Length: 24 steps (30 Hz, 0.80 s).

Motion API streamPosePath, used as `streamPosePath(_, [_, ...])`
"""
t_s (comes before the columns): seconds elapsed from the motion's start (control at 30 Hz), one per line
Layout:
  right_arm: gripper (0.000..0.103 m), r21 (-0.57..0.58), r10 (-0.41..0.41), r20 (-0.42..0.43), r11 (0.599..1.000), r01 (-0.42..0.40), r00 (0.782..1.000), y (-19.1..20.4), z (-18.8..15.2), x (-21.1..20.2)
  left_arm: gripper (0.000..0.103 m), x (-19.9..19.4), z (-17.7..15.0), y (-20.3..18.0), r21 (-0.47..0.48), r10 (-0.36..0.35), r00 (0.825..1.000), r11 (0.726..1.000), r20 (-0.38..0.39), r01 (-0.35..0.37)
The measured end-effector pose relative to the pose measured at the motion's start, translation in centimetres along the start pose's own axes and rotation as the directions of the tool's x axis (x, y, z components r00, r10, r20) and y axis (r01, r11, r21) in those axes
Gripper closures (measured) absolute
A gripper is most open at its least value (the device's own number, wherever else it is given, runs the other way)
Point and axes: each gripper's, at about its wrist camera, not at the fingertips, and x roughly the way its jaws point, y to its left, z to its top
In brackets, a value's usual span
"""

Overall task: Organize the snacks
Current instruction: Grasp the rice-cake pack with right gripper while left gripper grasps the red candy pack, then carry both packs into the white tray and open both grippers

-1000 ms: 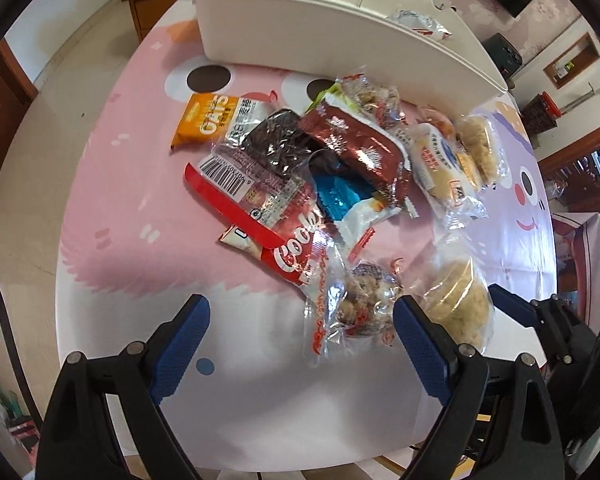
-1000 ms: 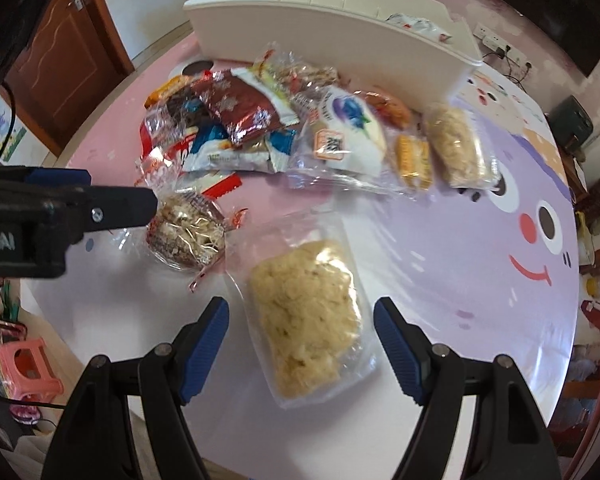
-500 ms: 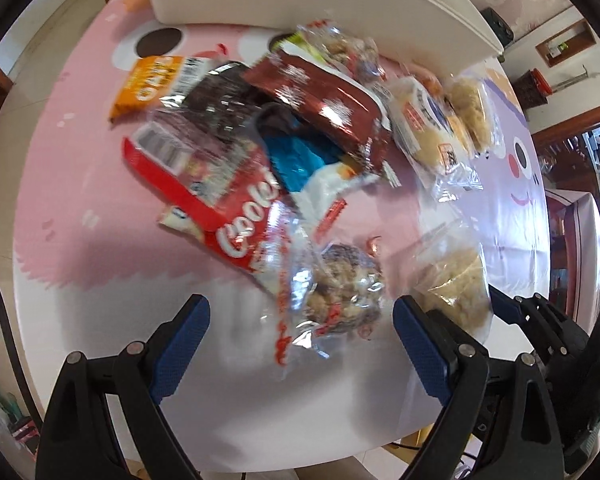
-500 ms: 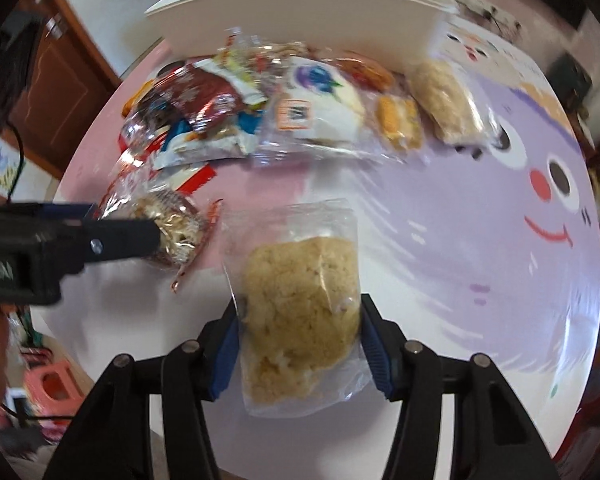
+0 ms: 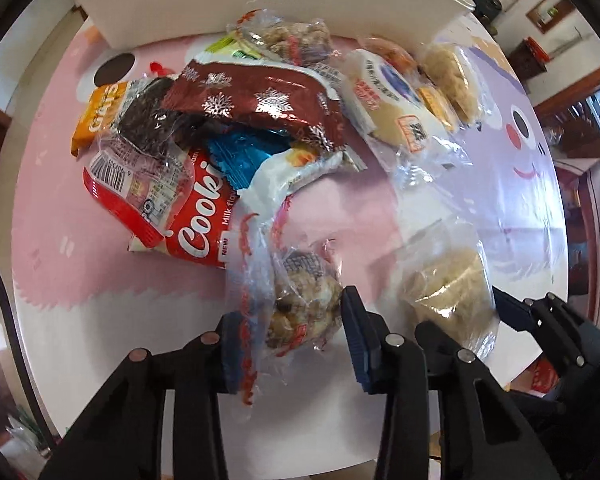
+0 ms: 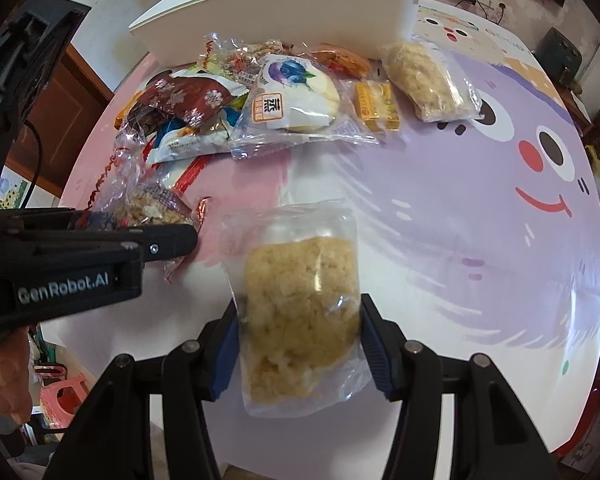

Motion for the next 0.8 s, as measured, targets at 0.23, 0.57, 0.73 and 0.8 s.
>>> streamPosePath(0.23, [0.048,0.055,0.033,-0.011,0.998,-0.032,0.999,-0.6,-0.1,-0.9,0.073,-2.4,-1.0,-0.2,0.017,-0.021,1.000,1.000,0.014,0.021])
streamPosePath(0.57, [0.048,0.059,0.074,0.079,0.995,-0.079,0.994,0.7,1.9,-6.4,0.073,-11.8,-0.8,1.6,0.017,-0.024,0.989,1.000,0.144,0.022])
streamPosePath(0.73, [0.048,0.048,0.083,0.142,0.995,-0.090,0.986,1.5,4.2,-10.0,0.073,-17.7,1.8,3.2,0.029,-0.005,0.963,1.000,0.268,-0.002])
streamPosePath(0.8, [0.048,0.045,0.082,0.161,0.995,-0.090,0.984,2.0,5.6,-11.2,0.073,-19.7,3.1,3.4,0.032,-0.002,0.950,0.999,0.313,-0.009])
